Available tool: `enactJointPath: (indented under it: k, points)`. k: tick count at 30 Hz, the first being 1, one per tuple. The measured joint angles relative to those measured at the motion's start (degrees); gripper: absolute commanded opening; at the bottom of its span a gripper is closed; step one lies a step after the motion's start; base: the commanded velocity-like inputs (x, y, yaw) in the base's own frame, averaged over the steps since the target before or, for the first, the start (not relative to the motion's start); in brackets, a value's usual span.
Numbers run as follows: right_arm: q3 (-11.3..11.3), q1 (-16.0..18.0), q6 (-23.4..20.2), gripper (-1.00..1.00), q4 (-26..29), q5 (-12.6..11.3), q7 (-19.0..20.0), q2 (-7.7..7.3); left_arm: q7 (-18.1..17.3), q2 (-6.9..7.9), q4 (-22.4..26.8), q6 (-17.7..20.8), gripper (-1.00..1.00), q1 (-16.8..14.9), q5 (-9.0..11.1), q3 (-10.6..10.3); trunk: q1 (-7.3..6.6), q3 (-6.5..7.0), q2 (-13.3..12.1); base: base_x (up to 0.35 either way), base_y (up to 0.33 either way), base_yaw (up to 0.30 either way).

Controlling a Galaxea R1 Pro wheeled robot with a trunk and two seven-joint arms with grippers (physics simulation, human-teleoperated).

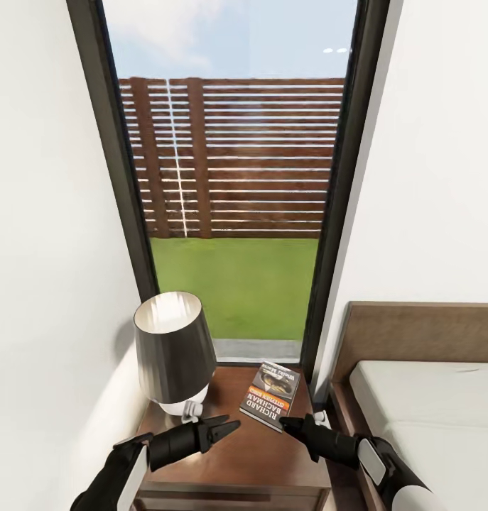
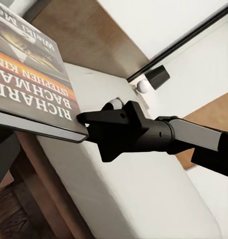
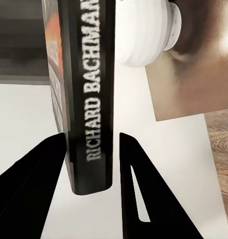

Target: In the bedroom, move the book from the bed onto either nightstand, and place the two sandals side by side next to the bed.

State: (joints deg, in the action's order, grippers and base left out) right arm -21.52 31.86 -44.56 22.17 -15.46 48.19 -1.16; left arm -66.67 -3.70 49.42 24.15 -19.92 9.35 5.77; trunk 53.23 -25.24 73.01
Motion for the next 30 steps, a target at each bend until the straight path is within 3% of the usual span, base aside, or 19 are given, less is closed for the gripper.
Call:
enactJointPath:
  k: [30]
  points:
    - [0.0, 0.0, 0.1, -1.00, 0.0, 0.1, 0.0, 0.00, 0.1, -0.09, 0.0, 0.0, 1.00, 0.0, 0.0, 0.0, 6.37, -5.20, 11.6, 0.000, 0.000, 0.000]
